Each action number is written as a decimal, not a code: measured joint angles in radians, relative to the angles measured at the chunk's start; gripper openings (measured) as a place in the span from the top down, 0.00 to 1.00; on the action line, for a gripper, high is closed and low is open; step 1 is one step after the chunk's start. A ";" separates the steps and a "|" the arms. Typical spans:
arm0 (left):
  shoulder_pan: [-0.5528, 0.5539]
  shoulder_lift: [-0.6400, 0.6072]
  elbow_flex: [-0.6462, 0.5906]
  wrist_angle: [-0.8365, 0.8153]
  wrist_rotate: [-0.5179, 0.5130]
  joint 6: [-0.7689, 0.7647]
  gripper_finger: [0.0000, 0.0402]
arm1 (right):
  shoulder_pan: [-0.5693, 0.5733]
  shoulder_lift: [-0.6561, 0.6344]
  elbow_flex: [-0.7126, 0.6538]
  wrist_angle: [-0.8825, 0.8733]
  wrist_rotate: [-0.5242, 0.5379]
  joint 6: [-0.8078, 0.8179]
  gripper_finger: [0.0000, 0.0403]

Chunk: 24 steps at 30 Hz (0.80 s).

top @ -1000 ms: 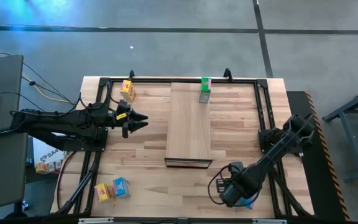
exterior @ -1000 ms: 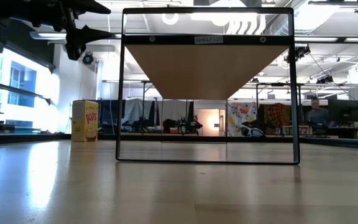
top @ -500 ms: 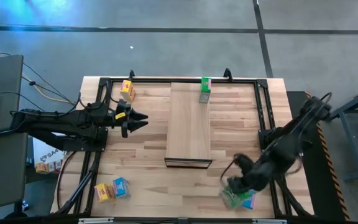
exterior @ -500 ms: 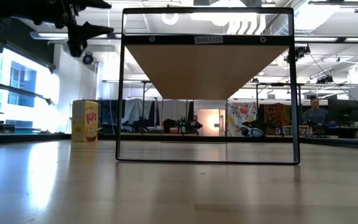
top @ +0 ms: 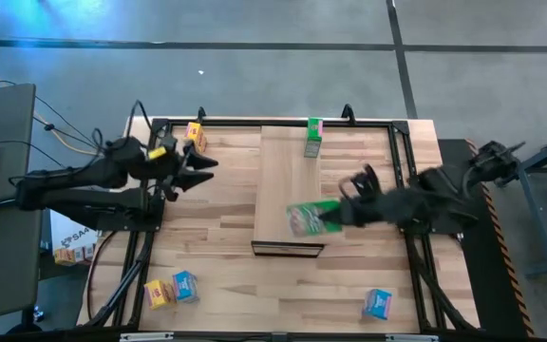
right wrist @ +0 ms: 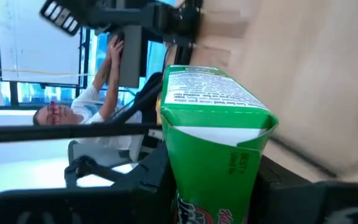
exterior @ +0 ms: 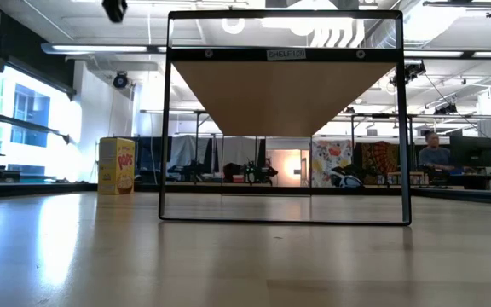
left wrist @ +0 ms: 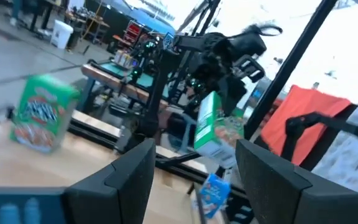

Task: Stack cereal on shelf
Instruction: Put the green cereal box on the shelf

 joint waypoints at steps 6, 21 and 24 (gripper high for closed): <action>0.052 0.007 0.114 -0.129 0.006 0.120 0.46 | -0.236 0.043 0.000 0.006 -0.143 -0.168 0.75; 0.019 0.275 0.116 -0.013 0.016 0.047 0.46 | -0.436 0.104 0.000 -0.235 -0.208 -0.354 0.75; -0.008 0.388 0.116 0.105 0.025 0.043 0.46 | -0.446 0.104 0.000 -0.259 -0.213 -0.408 0.75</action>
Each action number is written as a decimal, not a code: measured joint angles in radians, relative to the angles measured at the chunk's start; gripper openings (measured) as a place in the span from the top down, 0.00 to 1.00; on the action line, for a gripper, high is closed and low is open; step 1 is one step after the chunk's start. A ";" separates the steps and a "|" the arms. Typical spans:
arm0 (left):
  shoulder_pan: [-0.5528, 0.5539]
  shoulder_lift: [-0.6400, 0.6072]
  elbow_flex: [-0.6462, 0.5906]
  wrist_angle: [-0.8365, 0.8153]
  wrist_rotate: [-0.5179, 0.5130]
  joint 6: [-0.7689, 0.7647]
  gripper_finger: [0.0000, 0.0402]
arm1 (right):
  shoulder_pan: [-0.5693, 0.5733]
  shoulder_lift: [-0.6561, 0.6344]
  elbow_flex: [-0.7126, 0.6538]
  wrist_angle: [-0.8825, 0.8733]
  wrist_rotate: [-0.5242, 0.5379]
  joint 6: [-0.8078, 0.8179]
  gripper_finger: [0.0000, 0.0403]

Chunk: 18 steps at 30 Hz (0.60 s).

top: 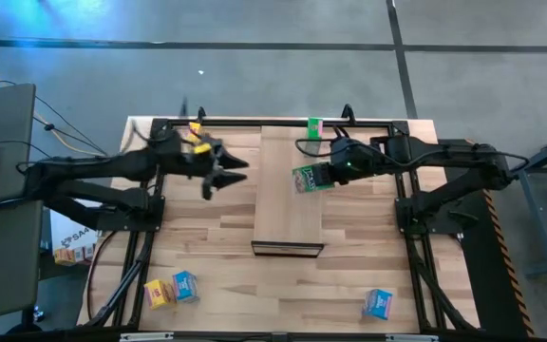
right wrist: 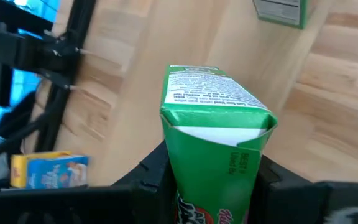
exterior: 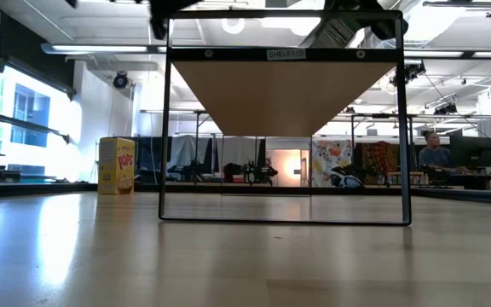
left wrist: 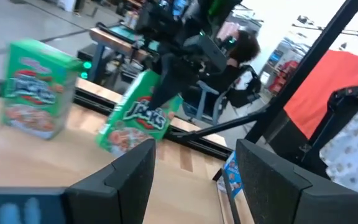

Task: Stack cereal on shelf
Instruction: Put the green cereal box on the shelf

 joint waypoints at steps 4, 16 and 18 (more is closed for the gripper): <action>-0.042 0.117 0.000 0.126 -0.027 0.048 0.48 | 0.000 0.000 0.000 0.007 -0.009 -0.053 0.75; -0.144 0.420 0.185 0.148 -0.216 0.365 0.96 | -0.004 0.000 0.000 0.013 -0.011 -0.077 0.75; -0.147 0.460 0.211 0.149 -0.217 0.380 0.98 | -0.004 0.000 0.000 0.010 -0.004 -0.063 0.75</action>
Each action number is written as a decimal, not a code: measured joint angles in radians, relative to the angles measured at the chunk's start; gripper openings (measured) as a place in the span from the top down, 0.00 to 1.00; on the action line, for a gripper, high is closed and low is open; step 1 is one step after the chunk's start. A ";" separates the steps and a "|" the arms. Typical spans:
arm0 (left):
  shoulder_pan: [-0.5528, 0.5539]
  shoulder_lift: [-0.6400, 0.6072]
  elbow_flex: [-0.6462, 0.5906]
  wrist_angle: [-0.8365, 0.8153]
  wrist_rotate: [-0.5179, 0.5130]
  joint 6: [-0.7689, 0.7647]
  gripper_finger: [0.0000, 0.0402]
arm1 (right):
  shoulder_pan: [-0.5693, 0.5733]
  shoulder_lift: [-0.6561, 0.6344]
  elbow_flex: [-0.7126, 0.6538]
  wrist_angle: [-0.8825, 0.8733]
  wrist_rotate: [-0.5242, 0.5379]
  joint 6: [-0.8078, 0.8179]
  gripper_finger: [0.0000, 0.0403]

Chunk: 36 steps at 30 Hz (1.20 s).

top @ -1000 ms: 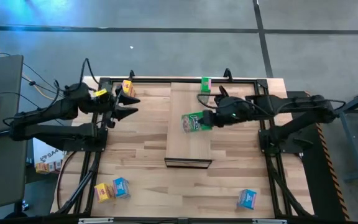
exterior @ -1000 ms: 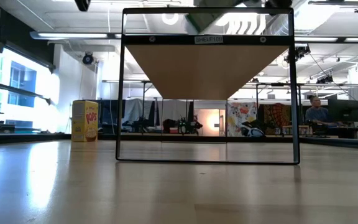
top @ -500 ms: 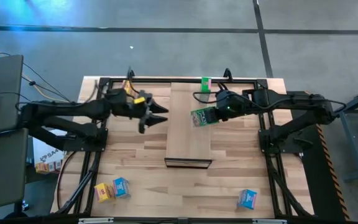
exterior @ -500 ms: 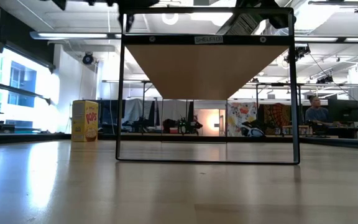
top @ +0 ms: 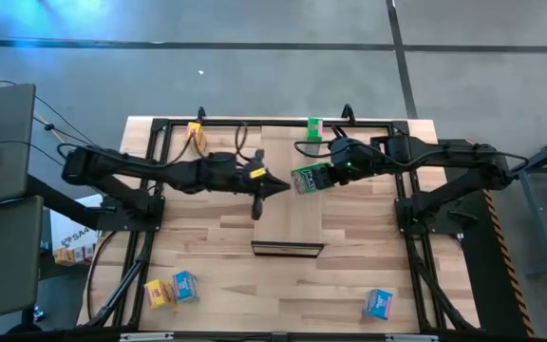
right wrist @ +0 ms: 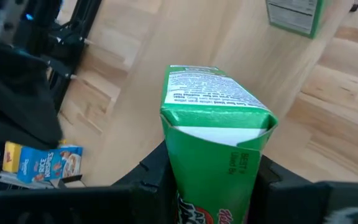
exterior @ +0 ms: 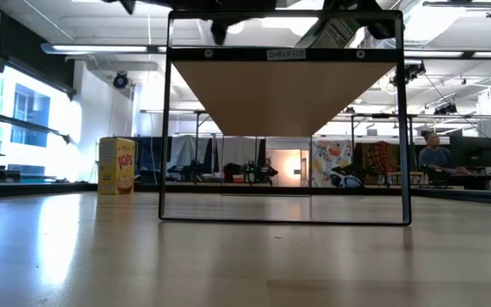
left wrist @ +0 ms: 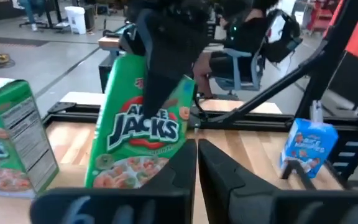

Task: Stack cereal on shelf
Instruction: Put the green cereal box on the shelf

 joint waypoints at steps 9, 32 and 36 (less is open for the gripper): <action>0.024 0.126 0.043 -0.001 -0.073 0.066 1.00 | 0.001 0.000 0.000 -0.009 -0.020 0.079 0.75; 0.109 0.197 0.043 0.009 -0.045 0.093 1.00 | 0.001 0.000 -0.002 0.035 0.011 0.166 0.52; 0.122 0.197 0.043 -0.010 -0.036 0.093 1.00 | 0.001 0.000 -0.002 0.035 0.003 0.164 0.46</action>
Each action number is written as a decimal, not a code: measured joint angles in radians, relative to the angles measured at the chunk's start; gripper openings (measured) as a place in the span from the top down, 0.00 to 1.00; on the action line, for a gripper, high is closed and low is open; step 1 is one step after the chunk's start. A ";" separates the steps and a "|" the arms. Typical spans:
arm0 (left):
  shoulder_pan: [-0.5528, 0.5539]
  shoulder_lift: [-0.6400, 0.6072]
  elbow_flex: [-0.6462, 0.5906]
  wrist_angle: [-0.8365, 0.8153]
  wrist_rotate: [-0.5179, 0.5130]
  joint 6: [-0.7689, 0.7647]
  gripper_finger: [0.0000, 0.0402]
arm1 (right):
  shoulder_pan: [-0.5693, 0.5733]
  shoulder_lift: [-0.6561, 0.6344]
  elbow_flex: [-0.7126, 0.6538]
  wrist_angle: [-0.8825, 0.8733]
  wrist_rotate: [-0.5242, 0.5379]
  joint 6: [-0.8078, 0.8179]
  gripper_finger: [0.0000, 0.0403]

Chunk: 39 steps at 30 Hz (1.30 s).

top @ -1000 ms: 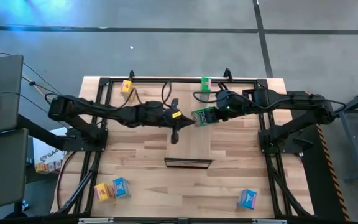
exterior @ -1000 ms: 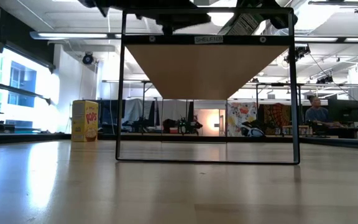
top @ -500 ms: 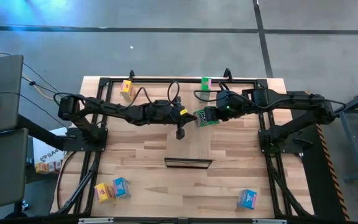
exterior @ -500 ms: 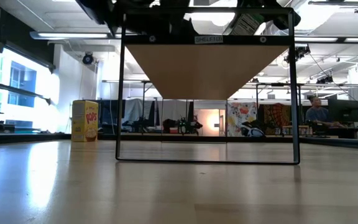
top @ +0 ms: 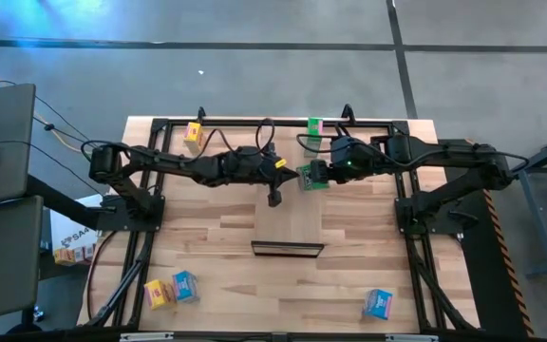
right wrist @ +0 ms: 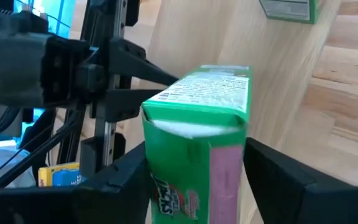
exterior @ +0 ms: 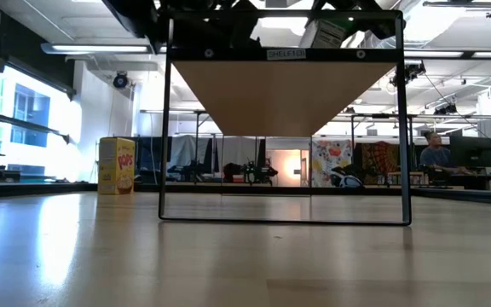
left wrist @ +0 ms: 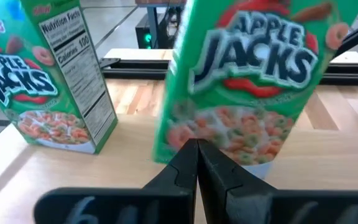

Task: Stack cereal on shelf
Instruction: Put the green cereal box on the shelf

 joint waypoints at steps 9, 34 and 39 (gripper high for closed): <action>0.014 -0.005 0.000 -0.032 0.027 0.008 1.00 | -0.001 0.000 0.000 0.000 0.019 0.005 0.44; 0.072 -0.376 -0.071 -0.215 0.058 -0.022 1.00 | -0.002 -0.098 0.002 0.030 0.061 -0.199 0.44; 0.070 -0.514 -0.216 -0.071 0.073 -0.133 1.00 | 0.022 -0.186 0.002 -0.108 0.071 -0.204 0.44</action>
